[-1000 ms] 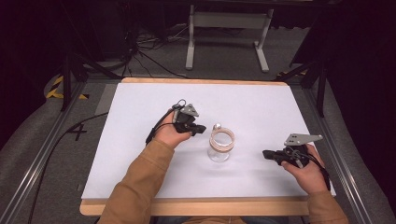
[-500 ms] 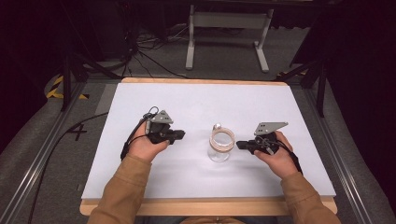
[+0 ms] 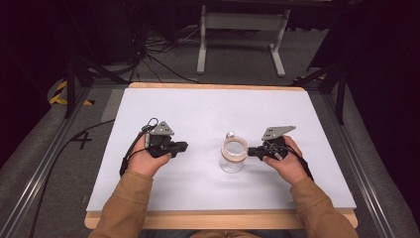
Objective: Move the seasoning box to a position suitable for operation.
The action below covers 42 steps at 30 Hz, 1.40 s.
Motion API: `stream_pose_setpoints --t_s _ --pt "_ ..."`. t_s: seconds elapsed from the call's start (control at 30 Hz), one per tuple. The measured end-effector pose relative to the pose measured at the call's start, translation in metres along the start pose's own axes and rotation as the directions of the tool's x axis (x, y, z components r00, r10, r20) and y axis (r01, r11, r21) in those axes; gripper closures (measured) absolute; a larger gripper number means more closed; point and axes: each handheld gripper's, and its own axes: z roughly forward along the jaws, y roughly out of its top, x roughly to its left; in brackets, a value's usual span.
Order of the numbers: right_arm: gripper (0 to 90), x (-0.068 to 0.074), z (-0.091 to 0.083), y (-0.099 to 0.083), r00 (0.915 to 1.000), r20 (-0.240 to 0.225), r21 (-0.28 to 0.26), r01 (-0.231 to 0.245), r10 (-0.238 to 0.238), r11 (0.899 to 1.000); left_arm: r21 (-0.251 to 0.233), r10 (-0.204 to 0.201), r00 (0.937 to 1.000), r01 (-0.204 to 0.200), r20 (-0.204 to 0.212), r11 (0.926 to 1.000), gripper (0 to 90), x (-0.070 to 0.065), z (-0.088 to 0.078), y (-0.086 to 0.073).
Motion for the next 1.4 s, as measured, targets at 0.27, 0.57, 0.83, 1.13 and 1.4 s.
stream_pose_setpoints --t_s 0.27,0.57,0.83,1.13,1.4 --pt "90.0 0.009 0.0 -0.001 0.9997 -0.006 0.022 0.024 -0.024 0.999 0.005 0.0 0.9999 0.0 0.017 1.0 84.9 -0.001 0.006 0.006" --pt "90.0 0.004 -0.027 0.025 0.9997 0.002 -0.073 0.024 -0.024 0.997 -0.011 -0.006 0.9998 0.006 0.02 0.9999 81.1 0.0 0.004 0.012" --pt "90.0 0.002 -0.034 0.069 0.9932 -0.084 -0.105 0.071 -0.08 0.992 -0.011 -0.01 0.9996 0.01 0.025 0.9999 79.5 0.001 0.003 0.012" --pt "90.0 -0.008 -0.009 0.092 0.9902 -0.104 -0.059 0.087 -0.093 0.994 -0.024 -0.016 0.9994 0.017 0.03 0.9996 79.1 0.001 0.0 0.012" --pt "90.0 -0.017 -0.001 0.088 0.9911 -0.119 -0.045 0.054 -0.059 0.998 -0.017 -0.016 0.9993 0.017 0.033 0.9997 79.1 0.001 0.001 0.012"
